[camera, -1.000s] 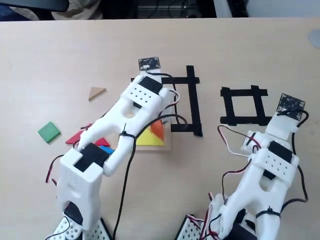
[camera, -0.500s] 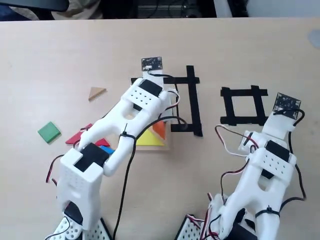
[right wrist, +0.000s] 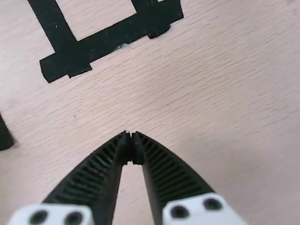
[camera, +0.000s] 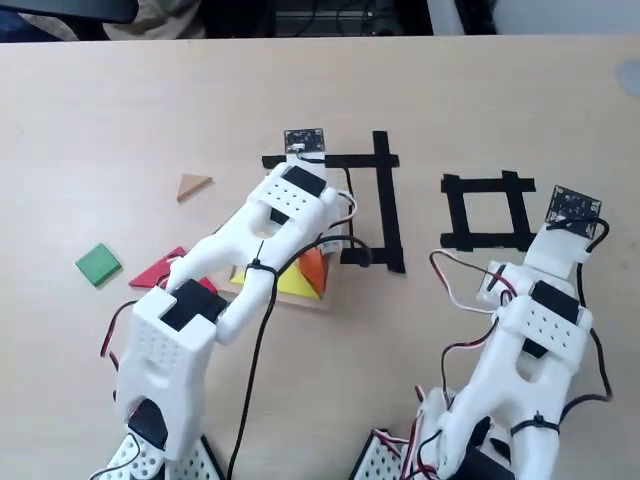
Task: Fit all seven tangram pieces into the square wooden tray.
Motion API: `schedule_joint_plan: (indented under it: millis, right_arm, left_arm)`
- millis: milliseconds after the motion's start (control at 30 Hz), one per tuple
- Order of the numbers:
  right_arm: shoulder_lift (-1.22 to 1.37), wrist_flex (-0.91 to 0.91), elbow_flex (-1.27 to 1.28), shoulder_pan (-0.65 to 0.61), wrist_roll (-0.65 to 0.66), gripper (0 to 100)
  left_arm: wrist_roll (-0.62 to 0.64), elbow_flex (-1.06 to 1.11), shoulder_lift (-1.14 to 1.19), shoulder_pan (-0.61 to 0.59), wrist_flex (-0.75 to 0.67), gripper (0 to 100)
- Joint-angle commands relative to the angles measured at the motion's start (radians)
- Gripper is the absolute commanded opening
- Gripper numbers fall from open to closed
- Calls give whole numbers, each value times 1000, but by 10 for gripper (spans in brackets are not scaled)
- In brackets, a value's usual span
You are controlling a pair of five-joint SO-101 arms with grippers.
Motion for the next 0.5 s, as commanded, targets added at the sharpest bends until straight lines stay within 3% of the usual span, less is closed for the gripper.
schedule_joint_plan:
  millis: [0,133,300,467]
  right_arm:
    - [4,-18,-8,-15,3,11]
    - [5,-35,-5,-17,3,11]
    - [5,-46,8,-29,6,11]
    - [5,-46,8,-32,8,11]
  left_arm:
    - [-8,-25,-17,-1,-2,30]
    - [-15,-25,-18,35,6,35]
    - [-14,-53,-18,70,51,166]
    - [-14,-53,-18,64,74,176]
